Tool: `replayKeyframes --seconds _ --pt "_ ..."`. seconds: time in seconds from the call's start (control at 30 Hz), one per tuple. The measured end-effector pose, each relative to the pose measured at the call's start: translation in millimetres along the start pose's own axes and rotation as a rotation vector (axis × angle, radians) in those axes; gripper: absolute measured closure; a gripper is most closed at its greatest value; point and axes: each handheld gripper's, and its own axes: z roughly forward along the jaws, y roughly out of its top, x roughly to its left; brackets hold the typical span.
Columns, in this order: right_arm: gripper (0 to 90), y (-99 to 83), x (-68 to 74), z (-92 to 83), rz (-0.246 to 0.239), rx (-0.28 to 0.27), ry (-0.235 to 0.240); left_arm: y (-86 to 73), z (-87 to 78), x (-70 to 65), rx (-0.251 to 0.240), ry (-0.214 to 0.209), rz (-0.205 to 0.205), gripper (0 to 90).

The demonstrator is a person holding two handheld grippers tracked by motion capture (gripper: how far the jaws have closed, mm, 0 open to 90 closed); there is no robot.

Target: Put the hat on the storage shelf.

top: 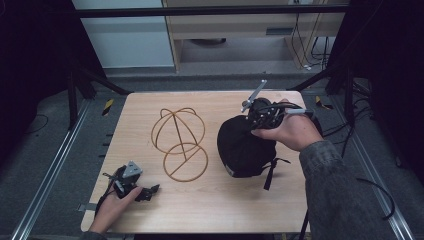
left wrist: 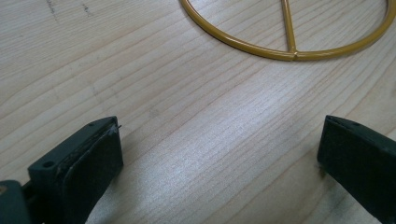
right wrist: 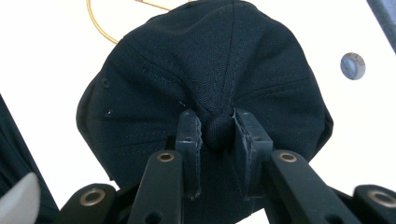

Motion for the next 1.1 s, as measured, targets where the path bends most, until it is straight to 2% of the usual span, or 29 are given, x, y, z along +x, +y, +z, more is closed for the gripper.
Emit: replayKeyframes --seconds 0.37,0.63,1.1 --pt "73.8 8.8 6.7 -32.1 -0.022 -0.043 -0.024 0.0 0.0 0.0 0.0 0.0 0.0 0.0" --pt "73.8 16.2 15.0 -56.4 -0.06 -0.068 -0.039 0.0 0.0 -0.1 0.0 0.0 -0.001 0.0" --pt "73.8 22.2 19.7 -71.1 -0.079 -0.074 -0.052 -0.1 -0.1 -0.1 0.0 0.001 -0.001 0.0"
